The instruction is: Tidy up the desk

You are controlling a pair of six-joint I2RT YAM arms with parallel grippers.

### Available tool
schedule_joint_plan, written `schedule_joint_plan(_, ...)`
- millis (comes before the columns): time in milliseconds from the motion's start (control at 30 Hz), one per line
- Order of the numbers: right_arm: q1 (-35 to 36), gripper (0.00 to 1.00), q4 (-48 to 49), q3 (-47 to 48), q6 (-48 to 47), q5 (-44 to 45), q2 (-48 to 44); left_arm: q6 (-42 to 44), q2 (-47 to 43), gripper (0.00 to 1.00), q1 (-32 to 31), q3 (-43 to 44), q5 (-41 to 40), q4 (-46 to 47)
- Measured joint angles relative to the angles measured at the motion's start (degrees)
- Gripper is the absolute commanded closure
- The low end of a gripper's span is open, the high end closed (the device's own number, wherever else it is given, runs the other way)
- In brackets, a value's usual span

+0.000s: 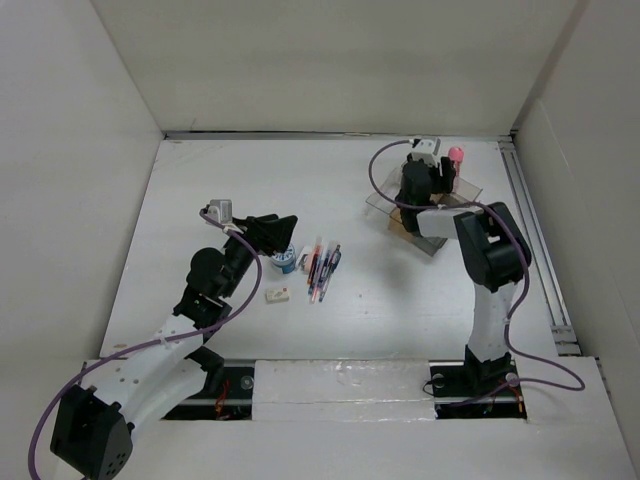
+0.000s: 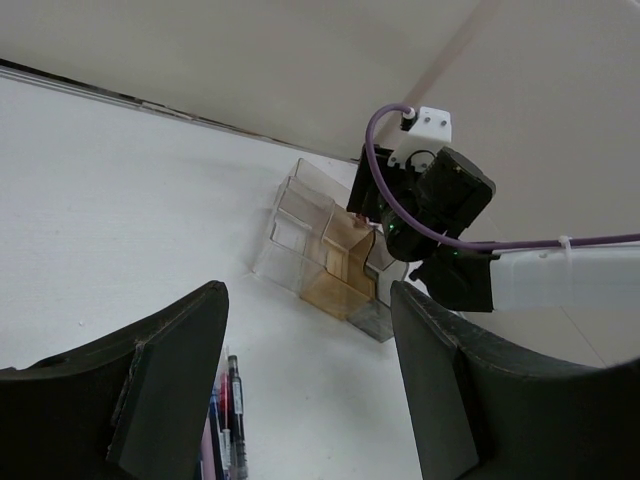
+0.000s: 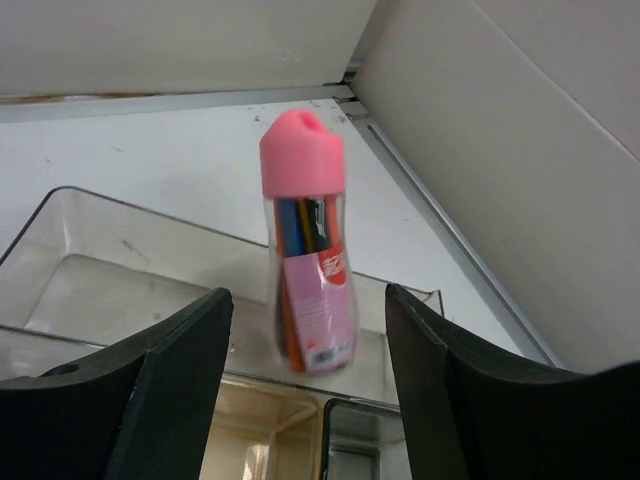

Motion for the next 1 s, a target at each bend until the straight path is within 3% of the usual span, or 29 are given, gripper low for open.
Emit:
schedule_joint_plan(267,1.57,0.3,0.76,0.0,-0.44,0.11,3.17,0.0,0.02,0.38,0.0,0.0,0.0,0.0)
schedule_joint_plan(400,1.6,0.34,0.92,0.04,0.5,0.28,3.04,0.0,0.02,0.38,0.0,0.0,0.0,0.0)
schedule_joint_plan(433,1.6,0.42,-0.33,0.2,1.42,0.11,2.8,0.0,0.02,0.38,0.0,0.0,0.0,0.0)
schedule_joint_plan(467,1.6,0.6,-2.62,0.7,3.02,-0.37,2.43,-0.02,0.02,0.38,0.0,0.0,0.0,0.0)
schedule_joint_plan(500,1.57,0.6,-5.11,1.38,4.72,-0.94,1.99,0.0,0.02,0.38,0.0,0.0,0.0,0.0)
schedule_joint_plan(533,1.57,0.79,-9.38,2.43,7.63,-2.14,1.05,-0.02,0.02,0.38,0.0,0.0,0.0,0.0)
schedule_joint_plan(633,1.55,1.0,-22.91,6.67,18.71,-9.07,-3.39,-0.02,0.02,0.38,0.0,0.0,-0.02,0.0)
schedule_joint_plan(767,2.4,0.99,-34.93,8.57,33.53,-24.55,-13.2,0.02,-0.04,0.39,-0.15,0.0,-1.01,-0.37)
schedule_joint_plan(833,5.22,0.91,-35.54,8.41,35.91,-27.98,-19.78,-0.09,-0.39,0.39,-0.39,0.0,-3.39,-1.46)
schedule_joint_plan(867,7.3,0.85,-35.71,8.15,37.62,-30.67,-21.97,-0.33,-1.05,0.4,-0.66,0.02,-5.42,-3.06)
schedule_joint_plan(1000,18.86,0.42,-36.39,7.06,41.81,-38.03,-23.91,-6.14,-6.97,0.4,-1.66,0.07,-20.31,-12.72)
